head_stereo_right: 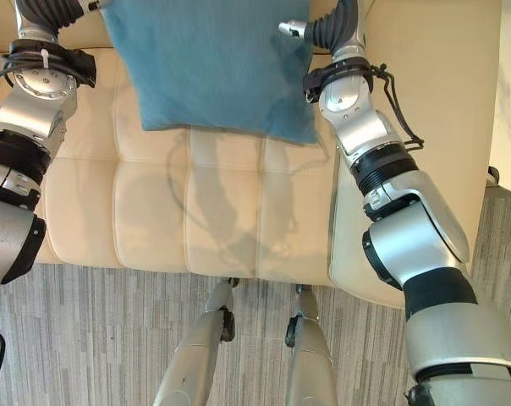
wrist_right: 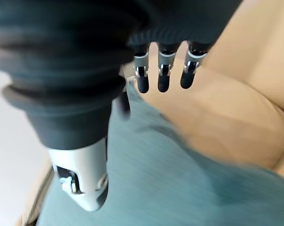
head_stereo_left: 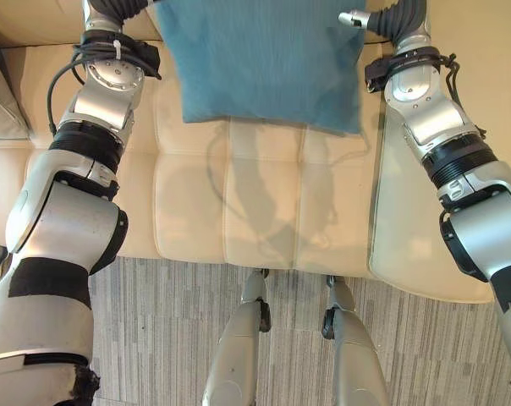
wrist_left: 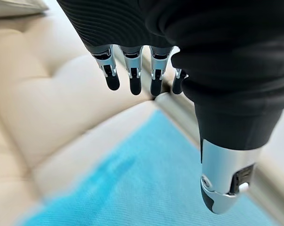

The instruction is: Pick up all the scattered cushions and arrange them neatly on the sofa.

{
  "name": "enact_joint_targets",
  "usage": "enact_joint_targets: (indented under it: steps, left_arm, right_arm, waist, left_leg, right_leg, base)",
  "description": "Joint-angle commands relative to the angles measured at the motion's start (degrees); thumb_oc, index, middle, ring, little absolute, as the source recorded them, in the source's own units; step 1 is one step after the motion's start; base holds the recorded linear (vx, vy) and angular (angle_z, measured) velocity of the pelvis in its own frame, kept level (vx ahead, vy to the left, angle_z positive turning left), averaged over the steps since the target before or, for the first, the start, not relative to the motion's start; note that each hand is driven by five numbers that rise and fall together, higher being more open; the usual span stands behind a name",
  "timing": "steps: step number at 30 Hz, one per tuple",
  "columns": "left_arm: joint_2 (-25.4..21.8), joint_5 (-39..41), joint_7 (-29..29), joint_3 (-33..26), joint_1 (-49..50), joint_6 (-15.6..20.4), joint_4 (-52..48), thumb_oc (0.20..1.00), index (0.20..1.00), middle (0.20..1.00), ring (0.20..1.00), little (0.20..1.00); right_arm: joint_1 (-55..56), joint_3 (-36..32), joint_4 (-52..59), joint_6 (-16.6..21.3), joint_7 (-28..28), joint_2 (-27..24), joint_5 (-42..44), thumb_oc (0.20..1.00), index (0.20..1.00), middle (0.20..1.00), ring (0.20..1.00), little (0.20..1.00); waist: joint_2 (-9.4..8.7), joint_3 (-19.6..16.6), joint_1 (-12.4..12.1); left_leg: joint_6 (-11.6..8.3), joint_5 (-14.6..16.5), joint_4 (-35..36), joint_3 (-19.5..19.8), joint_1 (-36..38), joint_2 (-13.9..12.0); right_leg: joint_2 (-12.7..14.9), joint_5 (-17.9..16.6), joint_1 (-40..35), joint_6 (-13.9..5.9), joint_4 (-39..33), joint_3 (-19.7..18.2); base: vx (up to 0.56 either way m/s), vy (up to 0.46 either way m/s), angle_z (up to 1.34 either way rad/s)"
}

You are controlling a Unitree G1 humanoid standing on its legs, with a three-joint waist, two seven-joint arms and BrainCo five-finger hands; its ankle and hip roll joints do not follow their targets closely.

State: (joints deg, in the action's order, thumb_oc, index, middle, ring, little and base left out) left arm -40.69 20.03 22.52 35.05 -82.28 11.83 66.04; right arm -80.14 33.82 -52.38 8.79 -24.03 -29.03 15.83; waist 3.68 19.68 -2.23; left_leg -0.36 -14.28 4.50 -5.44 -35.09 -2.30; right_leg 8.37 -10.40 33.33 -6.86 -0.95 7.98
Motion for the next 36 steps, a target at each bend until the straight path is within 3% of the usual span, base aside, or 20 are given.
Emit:
enact_joint_targets:
  steps: [1,7,8,11,12,13,15,18,20,21,22,25,31,32,35,36]
  left_arm:
    - [-5.9,-2.8,0.0,-0.8,-3.7,-0.4,3.0,1.0,1.0,1.0,1.0,1.0]
    - [-8.5,-4.4,2.2,-6.1,5.4,1.1,-6.1,1.0,1.0,1.0,1.0,1.0]
    - [-9.5,-4.2,3.0,-8.7,9.8,2.9,-14.2,1.0,1.0,1.0,1.0,1.0]
    - [-10.6,-4.7,2.9,-12.4,16.5,4.4,-23.6,1.0,1.0,1.0,1.0,1.0]
    - [-10.7,-3.3,1.7,-18.3,25.8,6.5,-32.8,1.0,1.0,1.0,1.0,1.0]
    - [-10.7,-3.5,1.7,-18.8,26.6,6.3,-33.3,1.0,1.0,1.0,1.0,1.0]
    - [-9.7,-2.9,-1.0,-25.6,39.4,7.2,-42.8,1.0,1.0,1.0,1.0,1.0]
    - [-3.3,0.2,-9.3,-32.8,59.2,5.7,-49.6,1.0,1.0,1.0,1.0,1.0]
    - [-1.4,0.0,-11.1,-33.8,63.5,4.7,-49.2,1.0,1.0,1.0,1.0,1.0]
    - [2.1,-0.1,-13.8,-35.8,71.2,3.1,-48.9,1.0,1.0,1.0,1.0,1.0]
    - [2.1,-0.1,-13.8,-35.9,71.3,3.0,-49.0,1.0,1.0,1.0,1.0,1.0]
    - [8.5,-2.3,-19.3,-39.0,85.8,-0.3,-44.4,1.0,1.0,1.0,1.0,1.0]
    - [15.7,-7.7,-21.8,-39.3,94.9,-3.4,-33.1,1.0,1.0,1.0,1.0,1.0]
    - [18.0,-9.6,-21.9,-38.2,96.2,-3.9,-28.4,1.0,1.0,1.0,1.0,1.0]
    - [19.0,-10.8,-21.0,-37.2,96.4,-3.8,-24.7,1.0,1.0,1.0,1.0,1.0]
    - [19.0,-10.8,-21.0,-37.2,96.4,-3.8,-24.7,1.0,1.0,1.0,1.0,1.0]
  right_arm:
    - [-3.5,-0.4,1.0,2.1,1.0,-0.7,1.1,1.0,1.0,1.0,1.0,1.0]
    - [3.5,-3.2,7.4,2.2,0.6,-3.4,-1.8,1.0,1.0,1.0,1.0,1.0]
    - [6.2,-5.3,12.0,2.4,0.2,-5.5,-3.0,1.0,1.0,1.0,1.0,1.0]
    - [11.0,-8.1,19.0,2.4,0.9,-8.0,-4.2,1.0,1.0,1.0,1.0,1.0]
    - [17.9,-12.2,26.9,3.0,2.7,-10.2,-4.9,1.0,1.0,1.0,1.0,1.0]
    - [18.3,-12.2,27.3,2.8,2.7,-10.2,-5.0,1.0,1.0,1.0,1.0,1.0]
    - [29.9,-18.2,37.0,3.7,6.2,-11.9,-6.0,1.0,1.0,1.0,1.0,1.0]
    - [52.0,-26.2,48.2,3.8,13.3,-12.4,-7.6,1.0,1.0,1.0,1.0,1.0]
    - [57.6,-28.0,49.3,3.8,14.9,-11.8,-8.0,1.0,1.0,1.0,1.0,1.0]
    - [66.8,-30.3,50.9,3.2,18.3,-9.9,-8.6,1.0,1.0,1.0,1.0,1.0]
    - [66.9,-30.4,51.1,3.2,18.4,-9.9,-8.6,1.0,1.0,1.0,1.0,1.0]
    - [83.1,-31.9,46.7,1.3,25.9,-4.0,-8.3,1.0,1.0,1.0,1.0,1.0]
    - [91.1,-29.9,32.3,-0.9,28.5,2.5,-13.0,1.0,1.0,1.0,1.0,1.0]
    - [92.0,-29.0,27.1,-1.3,27.8,4.8,-14.5,1.0,1.0,1.0,1.0,1.0]
    - [91.8,-28.2,22.7,-1.6,26.3,6.5,-15.5,1.0,1.0,1.0,1.0,1.0]
    - [91.8,-28.2,22.6,-1.6,26.3,6.5,-15.5,1.0,1.0,1.0,1.0,1.0]
  waist:
    - [-2.2,3.4,-1.2]
    - [-2.7,4.5,-0.8]
    - [-2.89,4.4,-1.0]
    - [-2.87,4.0,-0.9]
    - [-3.11,3.3,-1.1]
    - [-3.02,3.2,-1.0]
    - [-3.41,2.1,-1.0]
    - [-4.64,-0.9,0.3]
    - [-5.18,-1.8,0.8]
    - [-5.83,-3.4,1.7]
    - [-5.84,-3.5,1.7]
    - [-6.87,-6.9,3.6]
    - [-7.6,-11.0,4.8]
    - [-8.09,-12.1,5.3]
    - [-8.87,-11.5,6.5]
    - [-8.9,-11.5,6.3]
  left_leg:
    - [-6.17,4.1,0.5,0.3,0.5,0.7]
    - [-6.63,4.0,0.5,-0.2,0.8,0.4]
    - [-6.76,4.3,0.5,-0.3,1.4,0.5]
    - [-6.82,4.6,0.5,-0.4,2.9,0.6]
    - [-6.79,5.4,0.5,-0.6,5.1,0.5]
    - [-6.8,5.4,0.5,-0.6,5.3,0.5]
    - [-6.65,6.3,0.5,-0.6,8.2,0.5]
    - [-6.01,8.1,0.5,-1.3,14.8,0.1]
    - [-5.79,8.4,0.5,-1.5,16.6,0.1]
    - [-5.34,9.4,0.5,-1.8,19.7,-0.1]
    - [-5.31,9.2,0.5,-1.8,19.6,0.0]
    - [-3.96,11.4,-0.3,-2.6,25.5,0.1]
    - [-2.85,14.3,-1.3,-4.5,31.4,0.1]
    - [-2.44,15.0,-1.2,-5.3,33.0,0.5]
    - [-1.91,15.2,-0.5,-7.5,34.7,0.8]
    - [-1.91,15.2,-0.4,-7.7,34.8,0.8]
  right_leg:
    - [2.6,2.3,4.5,-4.23,3.2,-1.1]
    - [2.4,2.0,4.2,-4.25,2.7,-1.0]
    - [2.5,2.1,3.4,-4.27,2.4,-0.8]
    - [2.4,2.2,1.8,-4.28,2.1,-0.6]
    - [2.4,2.6,-0.4,-4.21,1.9,-0.4]
    - [2.4,2.6,-0.6,-4.22,1.9,-0.4]
    - [2.5,3.2,-3.6,-4.09,1.8,0.0]
    - [3.2,4.5,-10.6,-4.01,1.5,0.9]
    - [3.2,4.6,-12.6,-3.99,1.4,1.2]
    - [3.3,5.4,-16.0,-3.96,1.4,1.5]
    - [3.3,5.2,-16.0,-3.95,1.2,1.5]
    - [2.8,5.9,-21.2,-4.27,1.1,1.5]
    - [2.4,5.6,-25.3,-4.66,0.5,-0.6]
    - [2.2,4.5,-25.8,-4.99,-0.3,-1.9]
    - [1.9,-0.1,-24.4,-6.63,-0.4,-4.6]
    - [1.9,-0.1,-24.3,-6.65,-0.4,-4.7]
  base:
    - [-0.04,0.009,-0.03]
    - [-0.05,0.009,-0.02]
    - [-0.04,-0.003,0.01]
    - [-0.02,0.005,0.02]
    - [0.0,0.0,0.0]
    - [0.0,0.0,0.0]
    - [0.05,0.001,-0.03]
    - [0.1,-0.005,0.02]
    - [0.09,0.005,0.03]
    - [0.07,0.006,-0.1]
    - [0.11,0.004,-0.14]
    - [0.07,0.046,-0.06]
    - [0.04,0.081,-0.28]
    - [-0.05,0.135,-0.34]
    - [-0.13,0.077,-0.45]
    - [-0.18,0.006,-0.47]
